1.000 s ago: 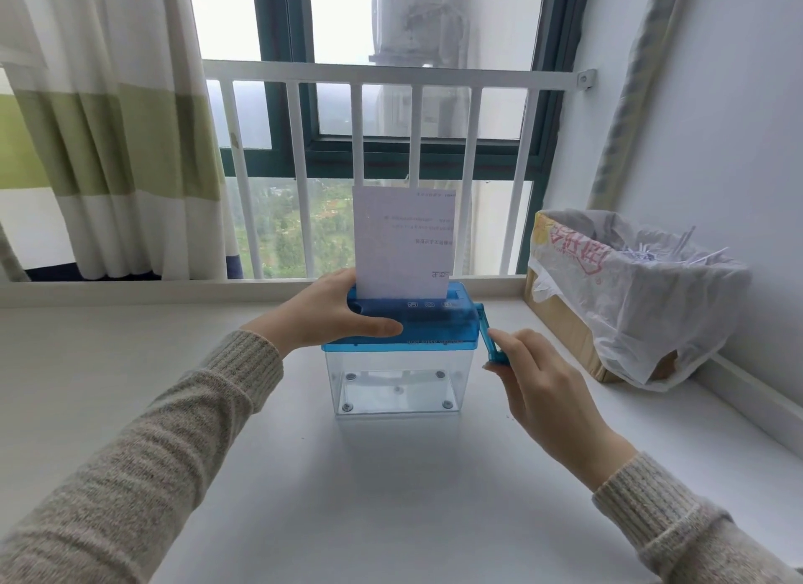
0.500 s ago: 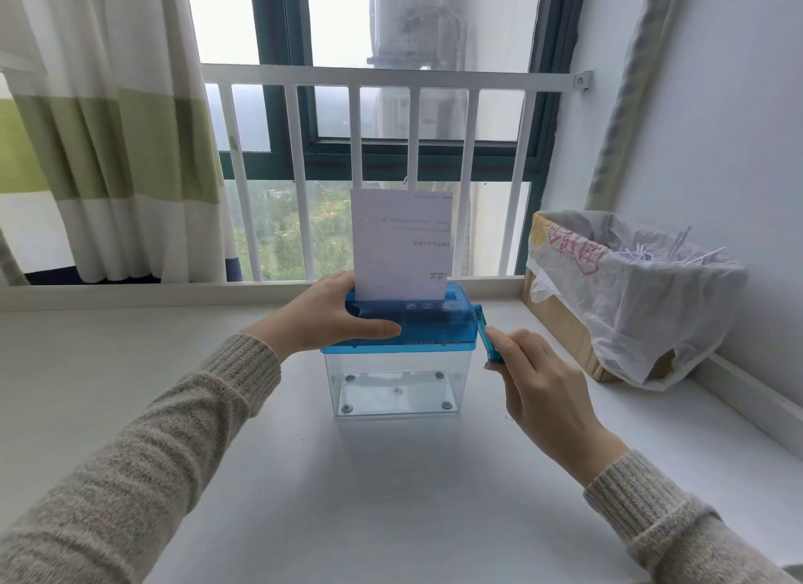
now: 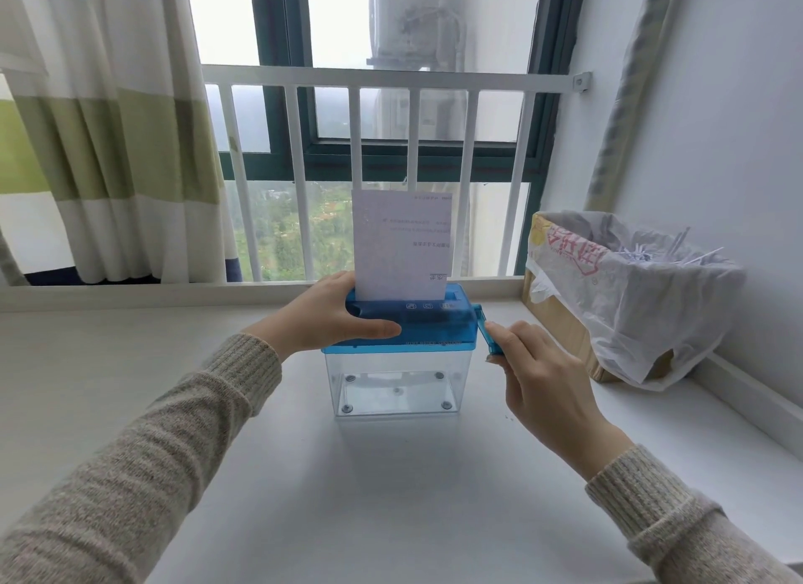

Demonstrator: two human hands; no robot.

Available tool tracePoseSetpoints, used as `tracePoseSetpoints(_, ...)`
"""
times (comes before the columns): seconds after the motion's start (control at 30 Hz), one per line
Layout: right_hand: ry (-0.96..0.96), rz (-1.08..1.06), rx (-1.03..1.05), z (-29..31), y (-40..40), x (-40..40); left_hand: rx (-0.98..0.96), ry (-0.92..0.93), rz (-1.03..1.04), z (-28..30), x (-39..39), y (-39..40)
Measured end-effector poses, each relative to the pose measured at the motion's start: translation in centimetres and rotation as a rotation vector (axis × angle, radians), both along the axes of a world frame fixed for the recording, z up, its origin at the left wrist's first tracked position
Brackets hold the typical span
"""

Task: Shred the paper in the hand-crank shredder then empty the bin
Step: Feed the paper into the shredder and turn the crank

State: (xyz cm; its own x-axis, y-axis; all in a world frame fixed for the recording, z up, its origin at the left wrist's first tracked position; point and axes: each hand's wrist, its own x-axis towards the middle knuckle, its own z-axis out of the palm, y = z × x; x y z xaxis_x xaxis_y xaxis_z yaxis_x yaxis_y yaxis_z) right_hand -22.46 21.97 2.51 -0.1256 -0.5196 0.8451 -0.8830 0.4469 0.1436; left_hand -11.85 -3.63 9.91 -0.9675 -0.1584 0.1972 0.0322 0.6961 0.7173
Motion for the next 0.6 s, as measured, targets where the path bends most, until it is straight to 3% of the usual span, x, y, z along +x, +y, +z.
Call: tracePoseSetpoints(0.6,-0.027,0.008,0.026,2.3,0.0,0.0,-0.014,0.011,0.002,0.2,0.2,0.3)
